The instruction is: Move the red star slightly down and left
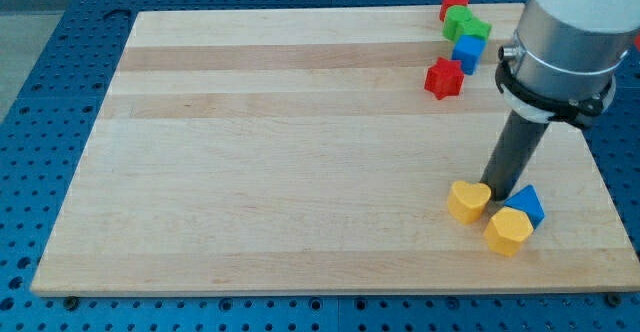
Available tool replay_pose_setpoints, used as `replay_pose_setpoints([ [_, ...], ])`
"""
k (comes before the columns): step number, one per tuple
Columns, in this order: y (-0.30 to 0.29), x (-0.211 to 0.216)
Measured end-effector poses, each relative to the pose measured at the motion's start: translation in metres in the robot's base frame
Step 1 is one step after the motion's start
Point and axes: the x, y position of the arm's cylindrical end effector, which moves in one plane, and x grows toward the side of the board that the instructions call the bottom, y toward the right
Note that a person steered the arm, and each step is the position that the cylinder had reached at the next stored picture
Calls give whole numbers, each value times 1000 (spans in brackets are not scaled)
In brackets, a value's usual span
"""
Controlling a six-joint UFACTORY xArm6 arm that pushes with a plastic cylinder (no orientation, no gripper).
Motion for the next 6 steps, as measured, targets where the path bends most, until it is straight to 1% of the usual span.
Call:
replay_pose_setpoints([
  [1, 4, -12],
  [2, 55, -59],
  [3, 103, -119],
  [4, 95, -177],
  [5, 67, -205],
  [6, 9, -203],
])
